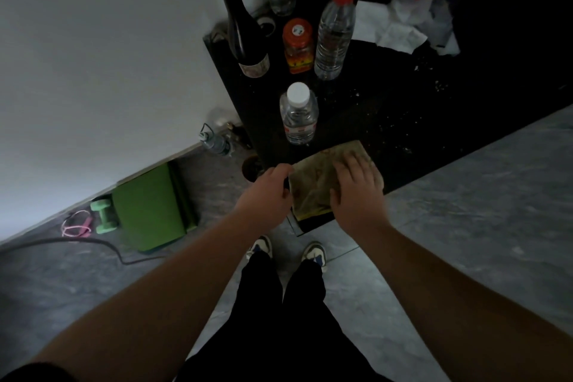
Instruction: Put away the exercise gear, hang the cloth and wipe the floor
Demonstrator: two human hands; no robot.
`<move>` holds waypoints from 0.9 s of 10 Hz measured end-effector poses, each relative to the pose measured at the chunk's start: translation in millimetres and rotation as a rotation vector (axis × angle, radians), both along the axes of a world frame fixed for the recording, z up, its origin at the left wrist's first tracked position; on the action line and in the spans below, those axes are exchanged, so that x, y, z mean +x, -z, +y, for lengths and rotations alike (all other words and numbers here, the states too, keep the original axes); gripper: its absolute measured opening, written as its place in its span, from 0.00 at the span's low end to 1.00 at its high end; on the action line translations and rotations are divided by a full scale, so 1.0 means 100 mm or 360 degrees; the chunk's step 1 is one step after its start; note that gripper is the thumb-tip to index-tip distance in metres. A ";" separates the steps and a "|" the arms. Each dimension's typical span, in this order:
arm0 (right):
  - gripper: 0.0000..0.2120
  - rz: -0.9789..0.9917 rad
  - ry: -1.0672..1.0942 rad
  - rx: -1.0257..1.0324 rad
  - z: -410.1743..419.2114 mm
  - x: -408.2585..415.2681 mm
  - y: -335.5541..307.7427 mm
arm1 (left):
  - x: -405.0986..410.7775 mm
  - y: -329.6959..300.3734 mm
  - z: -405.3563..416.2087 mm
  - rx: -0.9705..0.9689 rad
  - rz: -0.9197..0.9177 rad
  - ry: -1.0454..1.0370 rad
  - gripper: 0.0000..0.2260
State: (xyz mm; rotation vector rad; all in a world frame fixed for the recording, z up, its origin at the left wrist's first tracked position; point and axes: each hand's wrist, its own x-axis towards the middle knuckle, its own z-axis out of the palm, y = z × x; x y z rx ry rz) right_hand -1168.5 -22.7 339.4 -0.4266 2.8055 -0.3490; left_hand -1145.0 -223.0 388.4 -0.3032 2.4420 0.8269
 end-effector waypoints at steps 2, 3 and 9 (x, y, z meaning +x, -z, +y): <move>0.33 -0.0123 -0.0130 0.0215 -0.01 0.05 0.11 | 0.18 -0.05 -0.08 -0.0041 0.0024 -0.0032 0.20; 0.34 -0.0175 -0.0124 0.0214 -0.05 0.05 -0.02 | 0.34 -0.14 -0.17 -0.0069 0.0062 -0.0096 0.21; 0.29 0.0338 -0.1288 -0.0384 -2.30 1.97 -1.85 | 3.44 -1.40 -1.90 -0.0686 0.0497 -0.0985 0.25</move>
